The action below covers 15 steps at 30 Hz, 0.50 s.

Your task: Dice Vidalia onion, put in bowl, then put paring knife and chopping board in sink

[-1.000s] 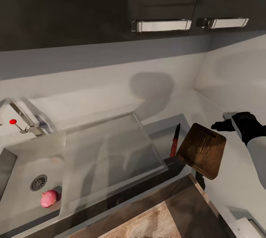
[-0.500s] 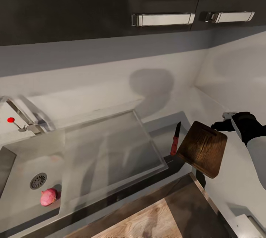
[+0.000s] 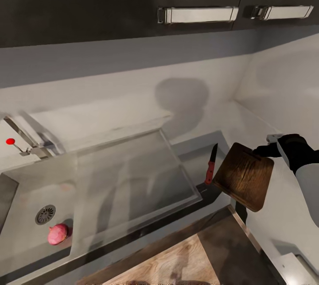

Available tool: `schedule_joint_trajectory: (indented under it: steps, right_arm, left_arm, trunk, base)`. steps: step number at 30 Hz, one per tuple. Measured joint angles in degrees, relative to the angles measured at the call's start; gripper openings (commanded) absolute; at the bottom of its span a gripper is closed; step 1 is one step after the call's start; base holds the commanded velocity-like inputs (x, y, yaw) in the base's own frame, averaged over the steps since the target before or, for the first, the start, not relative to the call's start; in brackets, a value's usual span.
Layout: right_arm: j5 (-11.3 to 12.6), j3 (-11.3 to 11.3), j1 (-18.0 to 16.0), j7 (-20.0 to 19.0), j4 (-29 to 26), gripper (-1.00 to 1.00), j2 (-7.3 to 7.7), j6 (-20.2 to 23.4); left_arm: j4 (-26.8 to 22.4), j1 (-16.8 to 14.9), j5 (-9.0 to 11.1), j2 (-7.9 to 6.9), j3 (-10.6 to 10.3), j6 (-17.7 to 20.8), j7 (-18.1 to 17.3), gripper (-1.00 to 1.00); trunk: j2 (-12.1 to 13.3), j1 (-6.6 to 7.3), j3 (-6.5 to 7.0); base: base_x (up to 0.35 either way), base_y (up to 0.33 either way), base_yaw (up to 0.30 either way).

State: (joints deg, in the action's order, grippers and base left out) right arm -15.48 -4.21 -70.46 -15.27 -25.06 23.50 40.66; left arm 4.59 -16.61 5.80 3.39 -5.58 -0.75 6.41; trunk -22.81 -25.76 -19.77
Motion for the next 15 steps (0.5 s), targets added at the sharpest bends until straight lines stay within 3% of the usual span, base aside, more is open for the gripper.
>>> schedule_joint_trajectory:
  steps: [15]
  right_arm:
    - [0.00, 0.00, 0.00, 0.00, 0.00, 1.00, -0.01, 0.00]
  left_arm:
    - [0.00, 0.00, 0.01, 0.00, 0.00, -0.03, 0.00, 1.00]
  trunk:
    - [0.00, 0.00, -1.32]
  base:
    - [0.000, 0.000, 0.000]
